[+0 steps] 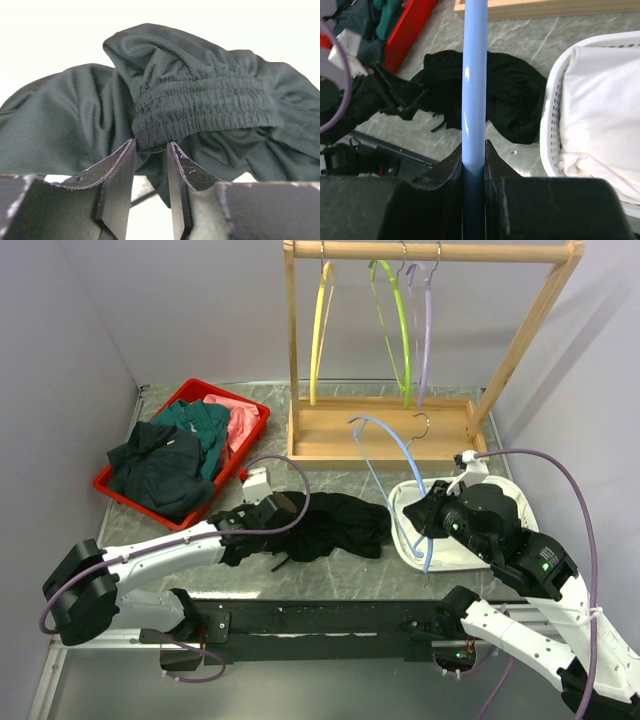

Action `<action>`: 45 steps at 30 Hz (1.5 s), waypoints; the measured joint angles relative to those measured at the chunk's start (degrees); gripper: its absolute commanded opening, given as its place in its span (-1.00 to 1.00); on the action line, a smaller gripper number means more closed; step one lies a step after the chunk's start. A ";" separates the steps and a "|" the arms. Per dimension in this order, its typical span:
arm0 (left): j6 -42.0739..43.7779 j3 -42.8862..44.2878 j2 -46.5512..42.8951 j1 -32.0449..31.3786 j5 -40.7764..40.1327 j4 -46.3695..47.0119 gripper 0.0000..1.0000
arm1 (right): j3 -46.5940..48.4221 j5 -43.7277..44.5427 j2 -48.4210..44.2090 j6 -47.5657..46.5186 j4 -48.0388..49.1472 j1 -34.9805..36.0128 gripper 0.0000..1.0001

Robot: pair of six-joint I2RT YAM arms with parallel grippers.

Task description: Place the shorts on the hanger

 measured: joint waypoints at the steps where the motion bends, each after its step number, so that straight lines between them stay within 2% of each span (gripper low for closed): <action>1: 0.07 0.15 0.52 0.00 -0.63 -0.22 -0.29 | -0.02 -0.46 -0.11 0.04 -0.04 0.26 -1.00; 7: 1.22 1.27 2.84 1.14 -3.04 -0.52 -0.38 | -0.33 -6.32 -1.57 -0.04 -0.26 1.33 -1.00; 19: 5.29 4.76 8.24 9.53 -3.78 5.97 -0.42 | -0.96 -18.10 -0.83 -3.08 -1.70 2.23 -1.00; 25: 8.00 5.46 9.42 11.32 -3.06 10.16 -0.67 | -4.11 -21.73 -0.72 -4.61 -2.03 2.73 -1.00; 33: 10.32 5.70 11.78 12.98 -1.18 13.53 -0.98 | -6.58 -22.71 -0.20 -6.03 -1.86 3.65 -1.00; 45: 12.61 5.18 11.72 13.05 1.60 17.11 -0.98 | -7.48 -16.02 3.08 -7.61 -1.27 4.09 -1.00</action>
